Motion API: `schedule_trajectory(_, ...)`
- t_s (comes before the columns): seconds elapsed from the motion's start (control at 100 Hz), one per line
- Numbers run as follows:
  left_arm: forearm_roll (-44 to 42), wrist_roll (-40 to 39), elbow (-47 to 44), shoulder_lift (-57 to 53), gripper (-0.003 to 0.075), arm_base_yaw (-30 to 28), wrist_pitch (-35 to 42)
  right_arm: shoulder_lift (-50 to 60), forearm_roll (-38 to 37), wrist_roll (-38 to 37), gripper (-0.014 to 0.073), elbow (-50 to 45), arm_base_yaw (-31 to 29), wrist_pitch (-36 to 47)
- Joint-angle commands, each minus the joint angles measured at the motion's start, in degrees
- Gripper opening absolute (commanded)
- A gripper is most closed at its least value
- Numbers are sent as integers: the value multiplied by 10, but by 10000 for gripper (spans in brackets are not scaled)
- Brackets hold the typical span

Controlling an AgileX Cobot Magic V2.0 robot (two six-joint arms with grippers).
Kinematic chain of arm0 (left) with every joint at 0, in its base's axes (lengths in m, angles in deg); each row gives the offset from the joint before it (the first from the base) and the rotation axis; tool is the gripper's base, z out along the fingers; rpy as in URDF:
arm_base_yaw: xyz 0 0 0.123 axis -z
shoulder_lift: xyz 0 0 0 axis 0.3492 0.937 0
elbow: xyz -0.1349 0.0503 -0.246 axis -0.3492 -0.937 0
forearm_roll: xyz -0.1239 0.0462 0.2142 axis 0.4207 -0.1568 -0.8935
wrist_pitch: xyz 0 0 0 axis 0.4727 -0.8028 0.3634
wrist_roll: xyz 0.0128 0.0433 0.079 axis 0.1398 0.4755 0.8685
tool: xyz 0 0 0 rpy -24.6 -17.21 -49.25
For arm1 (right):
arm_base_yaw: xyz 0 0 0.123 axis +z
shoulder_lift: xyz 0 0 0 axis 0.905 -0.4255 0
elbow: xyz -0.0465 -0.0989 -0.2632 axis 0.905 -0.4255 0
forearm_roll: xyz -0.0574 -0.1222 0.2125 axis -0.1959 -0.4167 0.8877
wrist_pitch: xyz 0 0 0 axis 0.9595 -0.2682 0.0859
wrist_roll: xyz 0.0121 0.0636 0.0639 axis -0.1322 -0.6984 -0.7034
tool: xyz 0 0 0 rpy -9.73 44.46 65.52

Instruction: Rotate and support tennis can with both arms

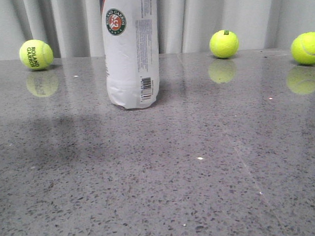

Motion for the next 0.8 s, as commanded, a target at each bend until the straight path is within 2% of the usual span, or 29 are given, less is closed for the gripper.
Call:
schedule_trajectory(0.0,7,-7,-14,-30,-20,5,44,-6,-8,3,-67,14,-3,45)
schedule_trajectory(0.26,-29,-7,-102,-78,-20,5,66,-6,-8,3,-67,14,-3,45)
schedule_trajectory(0.43,-29,-7,-172,-117,-20,5,146,-6,-8,3,-67,14,-3,45)
schedule_trajectory(0.67,-29,-2,-265,-158,-20,5,301,-6,-8,3,-67,14,-3,45)
schedule_trajectory(0.79,-52,-3,-304,-186,-20,-10,344,-6,-8,3,-67,14,-3,45)
